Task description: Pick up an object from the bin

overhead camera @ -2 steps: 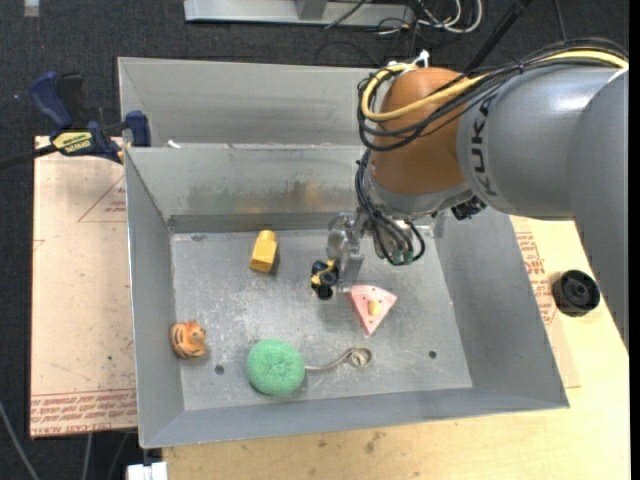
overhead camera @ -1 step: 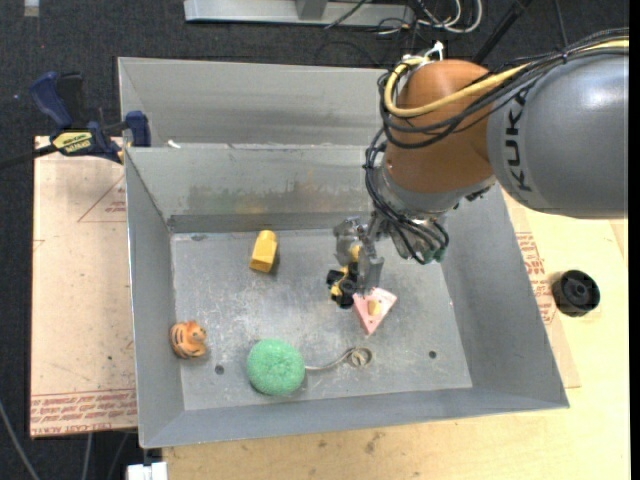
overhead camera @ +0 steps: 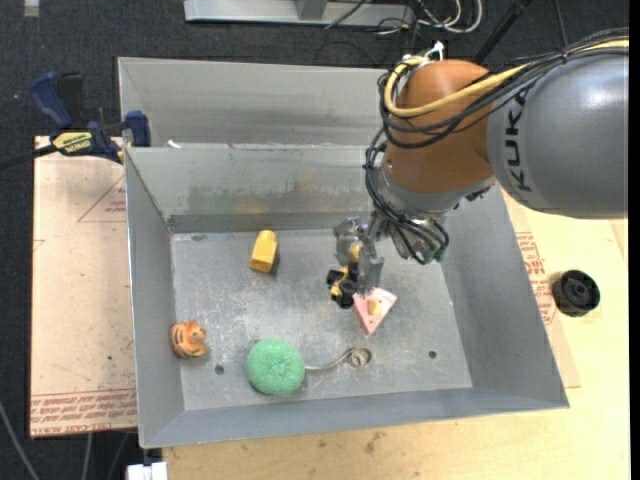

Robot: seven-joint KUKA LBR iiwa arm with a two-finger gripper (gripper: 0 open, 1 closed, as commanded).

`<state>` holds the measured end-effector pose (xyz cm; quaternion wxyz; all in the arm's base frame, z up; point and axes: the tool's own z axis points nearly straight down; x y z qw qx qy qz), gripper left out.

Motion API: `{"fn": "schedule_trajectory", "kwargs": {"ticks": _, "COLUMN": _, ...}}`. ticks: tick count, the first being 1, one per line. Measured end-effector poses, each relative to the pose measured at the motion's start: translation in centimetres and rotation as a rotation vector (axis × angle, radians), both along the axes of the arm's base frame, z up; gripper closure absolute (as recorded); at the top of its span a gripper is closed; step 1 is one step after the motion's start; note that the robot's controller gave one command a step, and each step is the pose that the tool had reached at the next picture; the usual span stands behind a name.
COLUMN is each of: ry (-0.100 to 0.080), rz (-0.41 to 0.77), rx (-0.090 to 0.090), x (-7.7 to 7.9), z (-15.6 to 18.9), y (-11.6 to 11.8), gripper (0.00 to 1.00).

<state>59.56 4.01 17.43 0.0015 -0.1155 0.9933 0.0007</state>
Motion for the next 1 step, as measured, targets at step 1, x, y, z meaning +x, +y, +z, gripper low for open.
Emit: {"fn": "schedule_trajectory", "kwargs": {"ticks": 1, "ry": 0.008, "rz": 0.008, "rx": -0.001, "x": -1.18, "z": 4.4, "y": -0.23, "gripper": 1.0}}
